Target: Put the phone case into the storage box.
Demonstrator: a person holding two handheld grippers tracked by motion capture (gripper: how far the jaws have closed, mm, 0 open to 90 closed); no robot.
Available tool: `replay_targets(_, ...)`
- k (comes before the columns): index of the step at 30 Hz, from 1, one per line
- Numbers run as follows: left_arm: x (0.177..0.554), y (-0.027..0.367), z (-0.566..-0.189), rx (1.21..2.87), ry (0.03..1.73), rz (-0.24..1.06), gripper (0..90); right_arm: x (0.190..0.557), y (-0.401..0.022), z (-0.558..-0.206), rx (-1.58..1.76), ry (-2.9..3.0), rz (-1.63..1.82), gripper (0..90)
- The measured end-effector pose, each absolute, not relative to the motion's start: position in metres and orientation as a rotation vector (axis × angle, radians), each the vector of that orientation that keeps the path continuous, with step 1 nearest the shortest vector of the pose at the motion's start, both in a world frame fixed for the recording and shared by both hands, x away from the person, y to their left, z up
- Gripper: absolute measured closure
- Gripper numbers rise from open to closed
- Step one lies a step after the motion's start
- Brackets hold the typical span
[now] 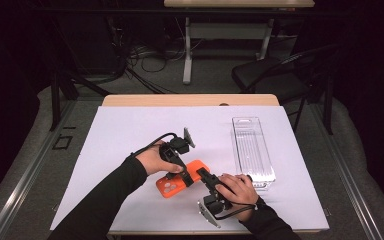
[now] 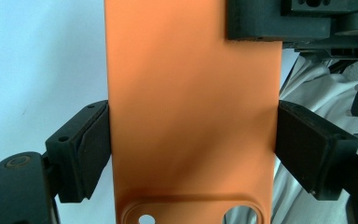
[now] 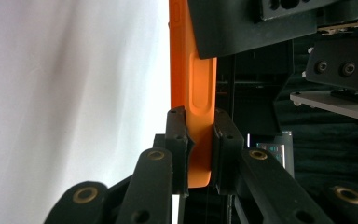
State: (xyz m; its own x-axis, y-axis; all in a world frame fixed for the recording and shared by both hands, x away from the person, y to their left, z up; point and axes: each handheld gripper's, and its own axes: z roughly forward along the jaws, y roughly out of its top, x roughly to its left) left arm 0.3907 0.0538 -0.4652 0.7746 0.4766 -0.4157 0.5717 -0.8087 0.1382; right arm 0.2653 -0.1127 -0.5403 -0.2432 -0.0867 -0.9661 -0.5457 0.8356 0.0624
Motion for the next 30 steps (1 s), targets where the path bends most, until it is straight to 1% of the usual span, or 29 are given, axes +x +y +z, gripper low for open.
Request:
replay_targets(7, 0.3910, 0.0541, -0.4638, 2.690, 0.815, -0.532, 15.9, 0.2655, -0.1143, -0.5405, -0.460, 1.773, 0.473, 80.3)
replay_targets(15, 0.3892, 0.0542, -0.4619, 2.685, 0.795, -0.482, 15.8, 0.2659, -0.1149, -0.5414, -0.454, 1.759, 0.475, 80.4)
replay_targets(19, 0.3887, 0.0549, -0.4610, 2.673, 0.797, -0.478, 15.5, 0.2656, -0.1154, -0.5406, -0.448, 1.751, 0.468, 80.4)
replay_targets(25, 0.3886, 0.0563, -0.4602, 2.678, 0.804, -0.454, 11.9, 0.2656, -0.1157, -0.5409, -0.440, 1.753, 0.469, 80.6)
replay_targets(30, 0.3884, 0.0570, -0.4595, 2.679, 0.789, -0.437, 11.0, 0.2658, -0.1158, -0.5407, -0.436, 1.755, 0.471, 80.6)
